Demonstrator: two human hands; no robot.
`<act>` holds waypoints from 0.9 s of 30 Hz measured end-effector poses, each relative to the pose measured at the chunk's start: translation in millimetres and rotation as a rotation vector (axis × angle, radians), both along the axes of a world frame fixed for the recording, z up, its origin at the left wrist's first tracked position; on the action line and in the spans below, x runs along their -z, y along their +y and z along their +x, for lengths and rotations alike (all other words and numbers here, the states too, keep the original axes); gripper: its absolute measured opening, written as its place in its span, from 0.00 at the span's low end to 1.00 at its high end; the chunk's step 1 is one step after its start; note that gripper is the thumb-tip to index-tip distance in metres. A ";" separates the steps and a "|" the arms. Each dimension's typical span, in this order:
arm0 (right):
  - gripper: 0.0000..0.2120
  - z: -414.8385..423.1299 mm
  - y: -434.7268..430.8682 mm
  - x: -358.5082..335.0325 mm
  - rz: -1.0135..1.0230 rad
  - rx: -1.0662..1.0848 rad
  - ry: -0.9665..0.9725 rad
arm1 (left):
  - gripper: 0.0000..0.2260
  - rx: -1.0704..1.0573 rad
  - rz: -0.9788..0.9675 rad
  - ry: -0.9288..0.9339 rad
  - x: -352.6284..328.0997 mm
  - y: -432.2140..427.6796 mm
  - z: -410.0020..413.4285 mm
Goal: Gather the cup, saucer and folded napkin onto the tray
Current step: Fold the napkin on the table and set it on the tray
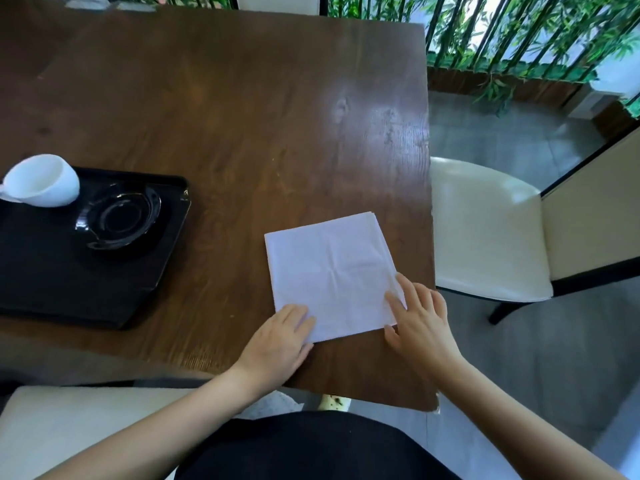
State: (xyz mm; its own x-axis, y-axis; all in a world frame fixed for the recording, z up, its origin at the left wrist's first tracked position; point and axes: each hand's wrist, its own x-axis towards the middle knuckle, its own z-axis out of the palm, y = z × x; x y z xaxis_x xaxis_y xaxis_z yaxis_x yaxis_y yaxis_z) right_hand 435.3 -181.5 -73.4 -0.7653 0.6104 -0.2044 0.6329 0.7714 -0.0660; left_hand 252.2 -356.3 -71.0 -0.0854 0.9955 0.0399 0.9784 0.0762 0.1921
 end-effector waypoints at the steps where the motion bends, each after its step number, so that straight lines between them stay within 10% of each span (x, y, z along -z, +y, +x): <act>1: 0.23 3.0 -0.5 -0.9 0.003 -0.069 -0.019 | 0.10 0.019 0.041 0.052 2.2 -2.6 -0.7; 5: 0.24 11.7 -4.1 -1.8 -0.103 -0.229 -0.014 | 0.11 0.054 0.142 0.136 4.0 -6.5 -1.7; 12: 0.08 8.5 9.4 -14.7 -0.073 -0.228 0.322 | 0.08 -0.135 0.141 -0.301 -11.3 -3.2 -18.7; 20: 0.07 -15.5 37.9 -27.5 -0.581 0.151 0.608 | 0.06 -0.353 0.033 -0.614 -14.3 0.9 -59.3; 27: 0.07 -63.3 62.2 -24.4 -0.612 0.382 0.783 | 0.05 -0.683 0.263 -0.804 -19.3 34.3 -83.7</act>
